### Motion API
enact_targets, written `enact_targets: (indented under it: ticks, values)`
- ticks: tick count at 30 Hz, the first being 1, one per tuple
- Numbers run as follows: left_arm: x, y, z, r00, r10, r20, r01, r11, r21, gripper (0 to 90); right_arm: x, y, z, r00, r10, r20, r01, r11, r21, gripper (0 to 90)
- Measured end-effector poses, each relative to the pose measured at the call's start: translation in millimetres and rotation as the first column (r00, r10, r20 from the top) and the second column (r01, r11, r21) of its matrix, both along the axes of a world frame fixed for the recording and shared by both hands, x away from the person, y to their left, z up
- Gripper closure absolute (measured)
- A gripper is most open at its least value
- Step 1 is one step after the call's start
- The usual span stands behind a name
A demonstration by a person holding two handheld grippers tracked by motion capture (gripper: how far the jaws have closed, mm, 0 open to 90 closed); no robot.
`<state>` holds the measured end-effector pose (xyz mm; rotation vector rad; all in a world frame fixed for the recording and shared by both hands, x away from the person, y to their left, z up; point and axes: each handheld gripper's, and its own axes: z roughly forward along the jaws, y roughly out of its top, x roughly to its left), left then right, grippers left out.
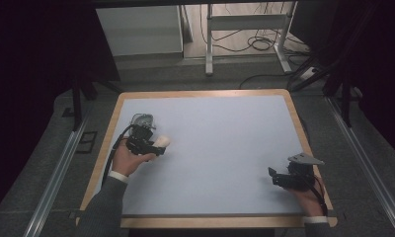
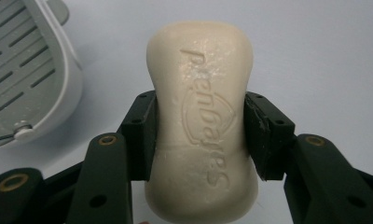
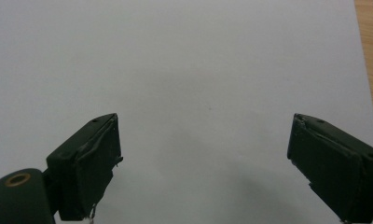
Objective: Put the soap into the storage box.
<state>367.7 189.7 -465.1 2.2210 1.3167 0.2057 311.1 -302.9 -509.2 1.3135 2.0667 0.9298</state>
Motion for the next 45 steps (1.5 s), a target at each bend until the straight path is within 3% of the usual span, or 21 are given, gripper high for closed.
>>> enact_targets:
  ticks: [29, 45]
  values:
    - [21.3, 25.0, 5.5, 0.9971, 0.074, 0.019, -0.073, 0.9966, -0.039, 49.4, 0.2, 0.8, -2.2, 1.0000, 0.000, -0.006, 0.000, 1.0000, -0.009, 9.3]
    - [33.7, 42.2, 11.7, 0.9900, 0.136, 0.040, -0.134, 0.9900, -0.044, 49.4, 0.7, -1.2, -2.6, 1.0000, -0.004, -0.008, 0.004, 0.9999, -0.012, 9.3]
